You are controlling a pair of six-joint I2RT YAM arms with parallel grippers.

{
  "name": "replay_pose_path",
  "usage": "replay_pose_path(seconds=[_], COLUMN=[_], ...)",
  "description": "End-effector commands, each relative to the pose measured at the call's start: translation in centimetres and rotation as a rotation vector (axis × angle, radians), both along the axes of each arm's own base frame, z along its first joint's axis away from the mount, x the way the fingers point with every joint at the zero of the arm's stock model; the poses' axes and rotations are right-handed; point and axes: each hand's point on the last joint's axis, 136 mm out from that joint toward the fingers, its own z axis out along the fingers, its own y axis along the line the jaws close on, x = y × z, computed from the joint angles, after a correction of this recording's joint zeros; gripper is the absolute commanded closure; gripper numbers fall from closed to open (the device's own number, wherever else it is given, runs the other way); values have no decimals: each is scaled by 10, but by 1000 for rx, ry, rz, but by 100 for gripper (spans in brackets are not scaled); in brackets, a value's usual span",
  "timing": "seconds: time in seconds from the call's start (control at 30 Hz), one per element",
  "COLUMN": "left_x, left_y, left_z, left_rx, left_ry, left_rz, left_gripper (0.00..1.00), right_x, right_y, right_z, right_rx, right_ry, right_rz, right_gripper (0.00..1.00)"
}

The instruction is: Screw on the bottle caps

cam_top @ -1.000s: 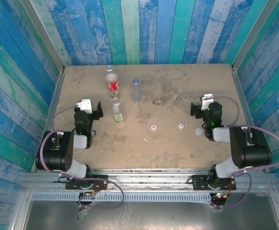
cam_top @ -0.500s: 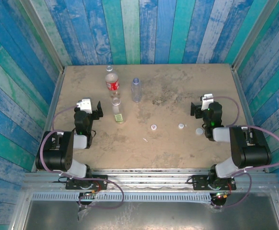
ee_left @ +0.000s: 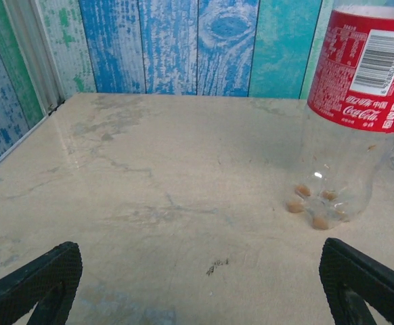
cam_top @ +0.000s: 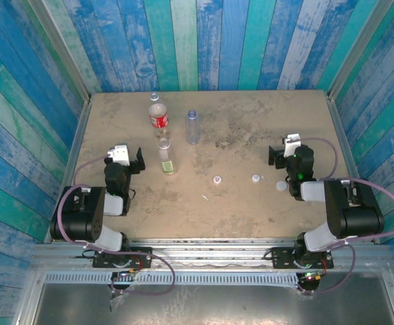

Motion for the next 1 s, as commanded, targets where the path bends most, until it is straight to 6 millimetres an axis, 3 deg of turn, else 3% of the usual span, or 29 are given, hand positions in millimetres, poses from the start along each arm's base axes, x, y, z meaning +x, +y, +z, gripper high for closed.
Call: replay_pose_path(seconds=[0.0,0.17,0.33,0.47,0.6,0.67,0.8,0.97], left_x=[15,9,-7,-20,-37,-43,-48,-56], left_y=[-3,-2,3,8,8,-2,-44,-98], left_z=[4,10,33,71,106,119,142,145], left_rx=[11,12,5,14,-9,-12,-1,36], left_ry=[8,-25,-64,-136,-222,-260,-301,-308], left_rz=[-24,-20,13,39,59,31,-120,-356], left_gripper=[6,6,6,6,6,6,6,6], right_x=[2,0,-8,-17,-30,-37,-56,-79], right_y=[3,7,11,19,43,58,98,150], right_z=[7,9,32,50,66,74,92,108], right_rx=[-1,-5,-5,-21,-41,-45,-32,-24], right_ry=[-20,-31,-44,-47,-11,11,4,-9], right_rz=[16,44,64,90,168,219,345,508], right_gripper=[0,0,0,0,0,0,0,0])
